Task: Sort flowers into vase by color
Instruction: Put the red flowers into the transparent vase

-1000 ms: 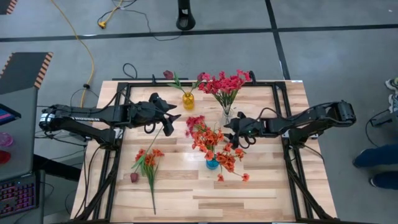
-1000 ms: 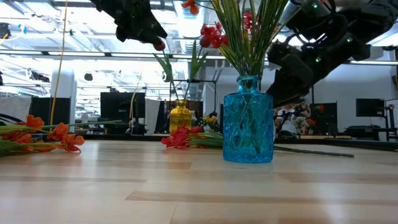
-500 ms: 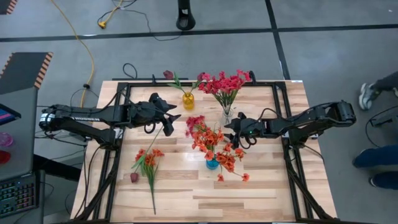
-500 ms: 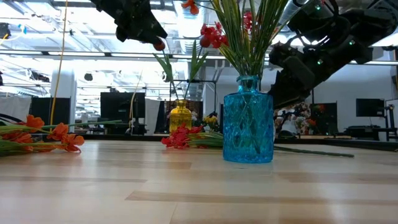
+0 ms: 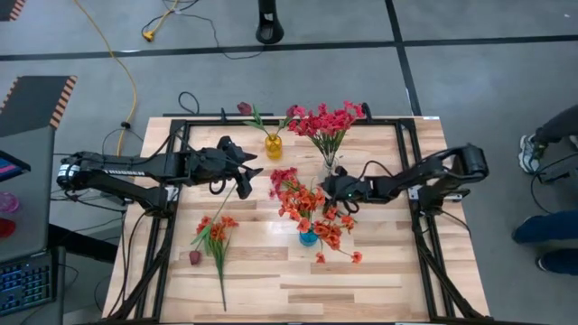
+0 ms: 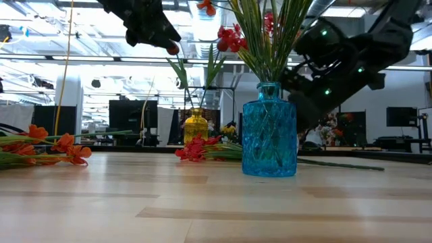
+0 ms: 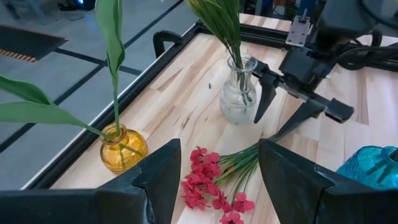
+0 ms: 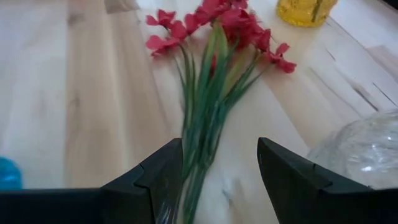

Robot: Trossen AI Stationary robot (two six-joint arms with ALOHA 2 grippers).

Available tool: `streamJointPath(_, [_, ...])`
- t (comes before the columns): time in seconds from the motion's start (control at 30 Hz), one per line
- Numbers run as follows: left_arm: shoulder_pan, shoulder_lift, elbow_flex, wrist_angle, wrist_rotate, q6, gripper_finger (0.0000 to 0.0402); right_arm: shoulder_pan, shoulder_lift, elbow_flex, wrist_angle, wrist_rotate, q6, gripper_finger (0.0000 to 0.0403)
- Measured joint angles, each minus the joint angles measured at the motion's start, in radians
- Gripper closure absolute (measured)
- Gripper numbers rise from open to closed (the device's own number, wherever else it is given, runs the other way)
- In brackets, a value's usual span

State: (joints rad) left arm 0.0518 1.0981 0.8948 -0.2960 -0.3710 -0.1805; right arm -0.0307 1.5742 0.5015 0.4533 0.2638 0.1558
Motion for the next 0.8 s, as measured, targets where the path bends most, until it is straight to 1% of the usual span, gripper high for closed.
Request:
streamJointPath(0.6, [0.000, 0.000, 0.000, -0.007, 0.000, -0.015, 0.0200, -0.009, 0.173, 0.072, 0.007, -0.003, 0.004, 0.0168])
streamJointPath(0.8, [0.000, 0.000, 0.000, -0.007, -0.001, -0.015, 0.0200, -0.009, 0.172, 0.075, 0.000, -0.003, 0.005, 0.0168])
